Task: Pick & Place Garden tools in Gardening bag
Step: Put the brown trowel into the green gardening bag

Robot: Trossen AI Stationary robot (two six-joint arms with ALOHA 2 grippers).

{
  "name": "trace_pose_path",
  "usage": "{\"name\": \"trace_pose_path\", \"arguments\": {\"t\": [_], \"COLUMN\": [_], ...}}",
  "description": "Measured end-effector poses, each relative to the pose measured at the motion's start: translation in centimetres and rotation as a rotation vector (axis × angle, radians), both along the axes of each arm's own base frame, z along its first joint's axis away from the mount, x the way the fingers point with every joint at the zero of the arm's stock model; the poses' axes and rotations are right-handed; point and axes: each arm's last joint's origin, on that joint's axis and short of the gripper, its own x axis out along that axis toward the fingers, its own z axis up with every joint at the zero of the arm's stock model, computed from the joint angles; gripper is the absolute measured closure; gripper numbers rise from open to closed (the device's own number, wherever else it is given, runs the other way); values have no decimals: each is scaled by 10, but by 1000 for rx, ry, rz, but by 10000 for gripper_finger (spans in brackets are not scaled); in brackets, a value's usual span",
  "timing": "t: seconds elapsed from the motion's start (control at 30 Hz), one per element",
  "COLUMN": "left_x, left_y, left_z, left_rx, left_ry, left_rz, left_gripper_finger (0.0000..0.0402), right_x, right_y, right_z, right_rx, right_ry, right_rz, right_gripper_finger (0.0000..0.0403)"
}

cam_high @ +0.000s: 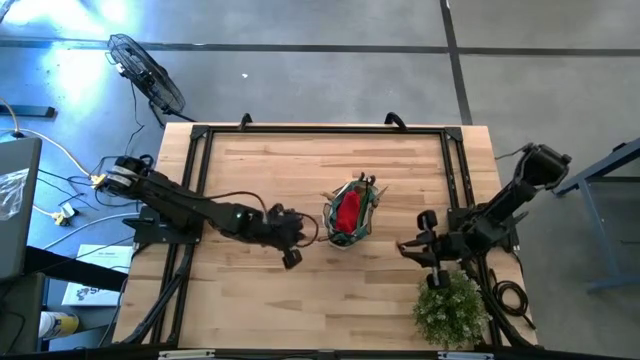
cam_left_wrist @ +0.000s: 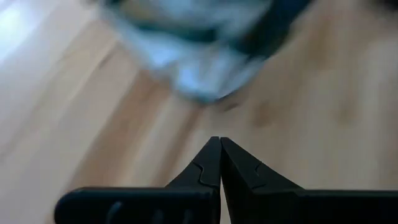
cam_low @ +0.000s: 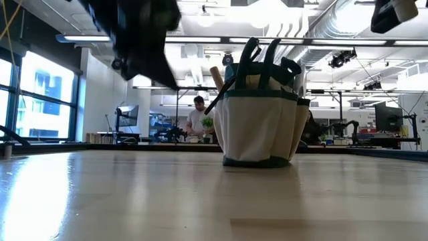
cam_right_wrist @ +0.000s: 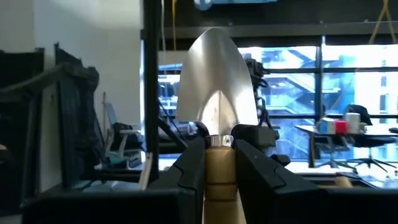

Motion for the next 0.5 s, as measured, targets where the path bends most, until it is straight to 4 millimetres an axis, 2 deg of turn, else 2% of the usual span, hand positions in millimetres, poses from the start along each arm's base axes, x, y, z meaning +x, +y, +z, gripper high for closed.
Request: {"name": "trace_pose_path", "arguments": {"t": [0.17, 0.3, 0.5], "left_x": [7, 10, 18], "left_y": [-28, -48, -56], "left_z": [19, 33, 38], "left_rx": [-79, -59, 85], "left_ry": [-244, -429, -588], "left_rz": [-85, -95, -19], "left_gripper_finger": [402, 402, 402], "right_x": [8, 11, 18], "right_y": [0, -1, -7], "right_z": [5, 7, 9], "right_rx": [-4, -20, -29], "right_ry": [-34, -57, -84], "right_rz": [34, 54, 76], "right_gripper_finger": [350, 350, 350]}}
